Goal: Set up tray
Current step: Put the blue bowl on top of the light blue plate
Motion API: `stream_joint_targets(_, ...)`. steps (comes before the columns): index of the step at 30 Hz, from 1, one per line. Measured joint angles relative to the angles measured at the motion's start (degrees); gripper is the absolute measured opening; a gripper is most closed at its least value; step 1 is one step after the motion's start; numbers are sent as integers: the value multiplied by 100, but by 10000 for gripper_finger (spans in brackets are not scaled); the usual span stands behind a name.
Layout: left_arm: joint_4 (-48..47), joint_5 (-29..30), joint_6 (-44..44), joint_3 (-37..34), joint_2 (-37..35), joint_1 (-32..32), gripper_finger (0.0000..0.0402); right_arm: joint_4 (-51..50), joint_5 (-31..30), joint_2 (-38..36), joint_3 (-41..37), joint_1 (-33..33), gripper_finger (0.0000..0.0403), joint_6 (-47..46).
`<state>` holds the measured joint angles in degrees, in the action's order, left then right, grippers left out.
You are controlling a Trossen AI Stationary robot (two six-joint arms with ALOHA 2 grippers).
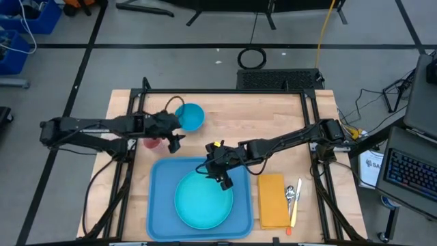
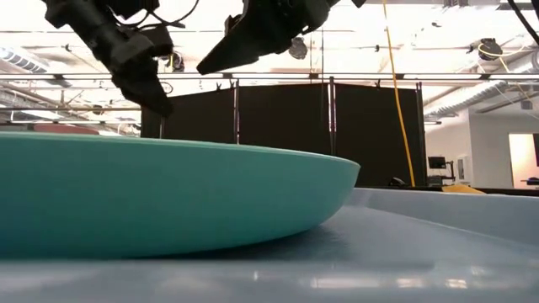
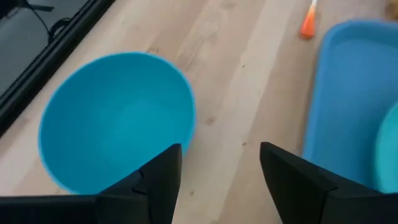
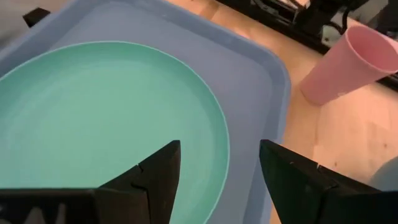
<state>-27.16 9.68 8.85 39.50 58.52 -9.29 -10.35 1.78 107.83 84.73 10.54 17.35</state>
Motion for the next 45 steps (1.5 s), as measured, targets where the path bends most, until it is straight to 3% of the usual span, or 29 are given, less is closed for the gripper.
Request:
stream_joint_targets(15, 85, -68, -778, 147, 1335, -821, 203, 24, -11, 0, 0, 250, 210, -249)
stream_joint_targets(24, 206, -109, -1170, 147, 1503, -898, 205, 22, -18, 0, 0, 250, 210, -320)
stream_joint_targets(45, 324, -868, -1350, 145, 1591, -1159, 154, 65, -20, 4, 0, 247, 210, -320)
